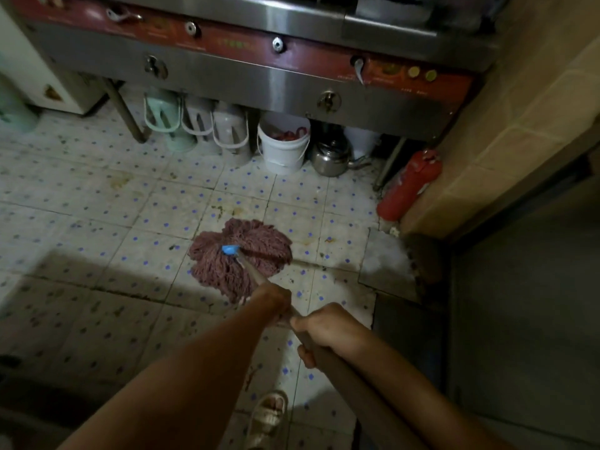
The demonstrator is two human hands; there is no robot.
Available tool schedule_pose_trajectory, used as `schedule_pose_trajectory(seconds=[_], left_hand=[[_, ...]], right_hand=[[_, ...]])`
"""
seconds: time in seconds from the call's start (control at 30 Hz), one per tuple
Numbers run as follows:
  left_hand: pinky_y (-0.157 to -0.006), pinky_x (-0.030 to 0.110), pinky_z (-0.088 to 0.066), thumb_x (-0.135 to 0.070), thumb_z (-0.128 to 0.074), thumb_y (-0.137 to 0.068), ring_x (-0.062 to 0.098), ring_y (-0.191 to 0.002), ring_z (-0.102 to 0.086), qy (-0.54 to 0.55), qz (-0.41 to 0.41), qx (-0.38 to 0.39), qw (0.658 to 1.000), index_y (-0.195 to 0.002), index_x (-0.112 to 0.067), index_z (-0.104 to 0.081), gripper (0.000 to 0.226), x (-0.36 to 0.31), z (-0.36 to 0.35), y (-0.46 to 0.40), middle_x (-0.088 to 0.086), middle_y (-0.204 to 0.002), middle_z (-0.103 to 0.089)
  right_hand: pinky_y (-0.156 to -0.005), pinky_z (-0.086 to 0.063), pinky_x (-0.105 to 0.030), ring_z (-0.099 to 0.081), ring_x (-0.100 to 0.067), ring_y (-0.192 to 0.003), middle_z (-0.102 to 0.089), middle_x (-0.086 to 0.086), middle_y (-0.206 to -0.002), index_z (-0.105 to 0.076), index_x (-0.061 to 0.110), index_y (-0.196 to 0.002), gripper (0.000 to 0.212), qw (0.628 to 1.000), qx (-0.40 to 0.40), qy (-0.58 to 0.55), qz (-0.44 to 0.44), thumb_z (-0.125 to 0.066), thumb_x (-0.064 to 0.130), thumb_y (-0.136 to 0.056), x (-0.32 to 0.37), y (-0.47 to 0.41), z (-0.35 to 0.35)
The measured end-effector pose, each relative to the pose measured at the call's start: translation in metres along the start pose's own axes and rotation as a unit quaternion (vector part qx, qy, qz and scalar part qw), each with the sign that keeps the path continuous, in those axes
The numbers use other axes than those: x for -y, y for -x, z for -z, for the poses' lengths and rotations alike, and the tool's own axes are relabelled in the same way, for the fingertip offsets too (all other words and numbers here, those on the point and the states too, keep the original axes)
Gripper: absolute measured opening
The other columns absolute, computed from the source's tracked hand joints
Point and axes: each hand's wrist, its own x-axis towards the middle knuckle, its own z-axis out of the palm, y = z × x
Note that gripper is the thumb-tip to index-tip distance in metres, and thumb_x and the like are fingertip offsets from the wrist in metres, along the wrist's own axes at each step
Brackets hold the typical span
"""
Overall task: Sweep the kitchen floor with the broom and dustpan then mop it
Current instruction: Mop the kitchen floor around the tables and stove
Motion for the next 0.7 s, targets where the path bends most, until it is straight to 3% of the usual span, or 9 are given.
schedule_pose_trajectory(seconds=[0.03,0.1,0.17,0.23,0.33,0.43,0.57,0.7], left_hand=[[-0.075,0.035,-0.054,-0.013,-0.05,-0.094,0.036,-0.102,-0.063,0.004,0.001,-0.011,1.0,-0.119,0.005,-0.057,0.032,0.004,0.001,-0.007,0.024,-0.113,-0.063],[-0.05,0.03,-0.048,-0.018,-0.05,-0.093,0.03,-0.06,-0.06,-0.015,0.031,-0.006,0.999,-0.104,0.001,-0.06,0.024,0.008,0.006,0.001,0.019,-0.074,-0.061],[-0.037,0.022,-0.039,-0.025,-0.05,-0.095,0.021,-0.047,-0.049,-0.035,0.043,-0.021,0.998,-0.109,0.0,-0.059,0.031,0.015,0.005,0.003,0.012,-0.063,-0.052],[-0.039,0.027,-0.046,-0.029,-0.05,-0.096,0.023,-0.056,-0.057,-0.043,0.043,-0.027,0.998,-0.118,0.003,-0.054,0.039,0.023,0.005,0.009,0.016,-0.077,-0.058],[-0.032,0.02,-0.034,-0.023,-0.05,-0.096,0.023,-0.055,-0.056,-0.027,0.042,-0.039,0.998,-0.12,0.007,-0.052,0.039,0.036,-0.001,0.019,0.018,-0.08,-0.059],[-0.039,0.025,-0.039,-0.02,-0.053,-0.093,0.02,-0.053,-0.053,-0.008,0.019,-0.062,0.998,-0.119,0.009,-0.053,0.039,0.045,-0.011,0.024,0.024,-0.103,-0.063],[-0.042,0.027,-0.04,-0.016,-0.052,-0.094,0.018,-0.044,-0.053,0.017,0.018,-0.051,0.998,-0.11,0.008,-0.052,0.029,0.049,-0.022,0.034,0.022,-0.085,-0.059],[-0.063,0.033,-0.051,-0.015,-0.051,-0.096,0.033,-0.089,-0.062,0.039,0.019,-0.054,0.998,-0.124,0.011,-0.046,0.038,0.05,-0.024,0.022,0.026,-0.118,-0.058]], right_hand=[[-0.035,-0.038,-0.016,-0.051,-0.017,-0.032,-0.055,-0.017,-0.065,-0.053,-0.007,-0.095,0.02,1.0,-0.006,0.002,0.003,-0.059,0.012,-0.093,0.002,0.001,-0.002],[-0.035,-0.038,-0.017,-0.052,-0.019,-0.036,-0.055,-0.018,-0.07,-0.053,-0.006,-0.102,0.017,1.0,-0.013,-0.001,0.001,-0.057,0.007,-0.092,0.001,-0.002,-0.01],[-0.032,-0.037,-0.015,-0.049,-0.016,-0.027,-0.056,-0.017,-0.074,-0.051,-0.003,-0.115,0.027,1.0,-0.019,0.005,-0.004,-0.056,0.009,-0.092,-0.009,-0.008,-0.023],[-0.034,-0.04,-0.018,-0.051,-0.018,-0.029,-0.058,-0.016,-0.073,-0.05,-0.002,-0.124,0.036,1.0,-0.03,0.002,-0.007,-0.058,0.012,-0.092,-0.019,-0.015,-0.034],[-0.043,-0.048,-0.026,-0.058,-0.025,-0.046,-0.059,-0.014,-0.072,-0.051,-0.003,-0.125,0.041,0.999,-0.032,0.005,-0.005,-0.062,0.015,-0.09,-0.034,-0.018,-0.042],[-0.041,-0.046,-0.026,-0.055,-0.023,-0.041,-0.057,-0.012,-0.062,-0.054,-0.006,-0.121,0.041,1.0,-0.026,0.003,0.017,-0.065,0.017,-0.089,-0.051,-0.01,-0.042],[-0.049,-0.05,-0.029,-0.055,-0.021,-0.046,-0.055,-0.009,-0.064,-0.058,-0.002,-0.118,0.039,0.998,-0.035,-0.007,0.046,-0.066,0.021,-0.087,-0.07,-0.005,-0.042],[-0.044,-0.049,-0.025,-0.056,-0.018,-0.045,-0.061,-0.011,-0.073,-0.056,0.002,-0.118,0.035,0.998,-0.044,-0.013,0.033,-0.063,0.024,-0.091,-0.067,-0.018,-0.047]])
